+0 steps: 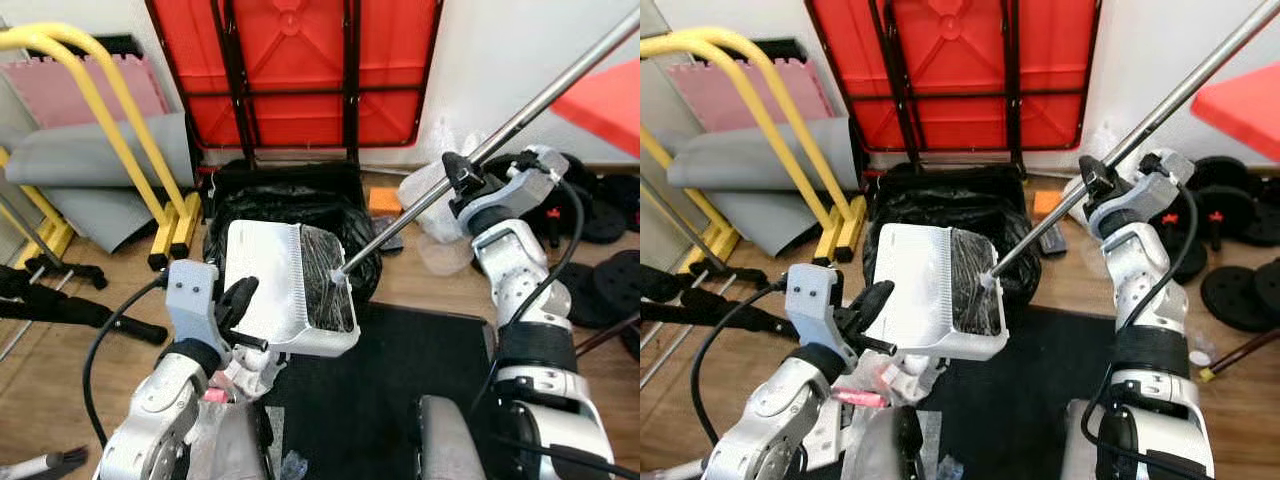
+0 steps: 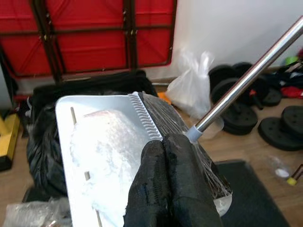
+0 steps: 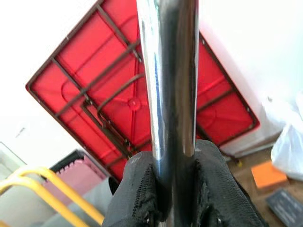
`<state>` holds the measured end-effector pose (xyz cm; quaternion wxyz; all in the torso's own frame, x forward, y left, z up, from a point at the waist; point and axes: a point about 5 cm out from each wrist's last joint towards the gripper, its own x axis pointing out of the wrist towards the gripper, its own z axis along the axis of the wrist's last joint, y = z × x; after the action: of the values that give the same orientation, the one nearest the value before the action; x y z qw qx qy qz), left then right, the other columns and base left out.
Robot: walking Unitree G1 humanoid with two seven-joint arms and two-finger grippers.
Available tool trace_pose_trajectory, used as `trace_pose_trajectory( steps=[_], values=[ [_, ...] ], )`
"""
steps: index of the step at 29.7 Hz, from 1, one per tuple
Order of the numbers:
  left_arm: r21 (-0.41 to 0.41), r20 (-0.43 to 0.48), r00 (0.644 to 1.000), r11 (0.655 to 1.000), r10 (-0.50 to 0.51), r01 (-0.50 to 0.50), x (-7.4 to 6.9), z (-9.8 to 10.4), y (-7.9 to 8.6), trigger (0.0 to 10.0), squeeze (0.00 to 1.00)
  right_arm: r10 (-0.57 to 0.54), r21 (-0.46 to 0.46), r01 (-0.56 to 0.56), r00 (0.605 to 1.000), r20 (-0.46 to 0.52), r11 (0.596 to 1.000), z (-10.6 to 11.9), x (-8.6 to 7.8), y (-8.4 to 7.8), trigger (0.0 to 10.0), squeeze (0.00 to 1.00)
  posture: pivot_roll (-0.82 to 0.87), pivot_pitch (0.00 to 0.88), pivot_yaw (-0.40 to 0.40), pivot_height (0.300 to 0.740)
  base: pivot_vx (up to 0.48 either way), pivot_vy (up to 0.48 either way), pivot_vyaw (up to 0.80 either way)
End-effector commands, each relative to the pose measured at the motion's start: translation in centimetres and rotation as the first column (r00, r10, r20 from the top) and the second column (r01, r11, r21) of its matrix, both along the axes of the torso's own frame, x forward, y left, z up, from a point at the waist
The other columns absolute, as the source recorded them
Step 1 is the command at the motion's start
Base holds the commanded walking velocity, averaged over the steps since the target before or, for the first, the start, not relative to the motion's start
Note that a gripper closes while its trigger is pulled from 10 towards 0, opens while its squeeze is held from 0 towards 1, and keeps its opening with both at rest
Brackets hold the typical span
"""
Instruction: Sweep floor
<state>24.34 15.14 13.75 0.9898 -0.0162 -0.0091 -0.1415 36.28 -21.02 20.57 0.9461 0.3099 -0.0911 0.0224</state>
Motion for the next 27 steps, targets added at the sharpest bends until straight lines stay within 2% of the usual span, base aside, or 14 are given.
trace_pose_trajectory(
  steps=[1,27],
  values=[
    [0.012,-0.004,0.998,0.998,0.063,-0.063,-0.01,-0.26,0.40,10.0,0.00,0.004,0.034,-0.006,0.998,0.069,0.999,1.68,0.17,0.09,10.0,0.00,-0.02,0.006,0.007,0.591,0.000,0.000,0.00],
    [0.001,-0.019,0.995,0.995,0.095,-0.095,0.14,-0.62,0.94,10.0,0.00,-0.006,0.032,0.005,0.998,0.054,0.999,1.16,0.07,-0.26,10.0,0.00,-0.02,0.002,0.008,0.670,0.000,0.000,0.00]
  ],
)
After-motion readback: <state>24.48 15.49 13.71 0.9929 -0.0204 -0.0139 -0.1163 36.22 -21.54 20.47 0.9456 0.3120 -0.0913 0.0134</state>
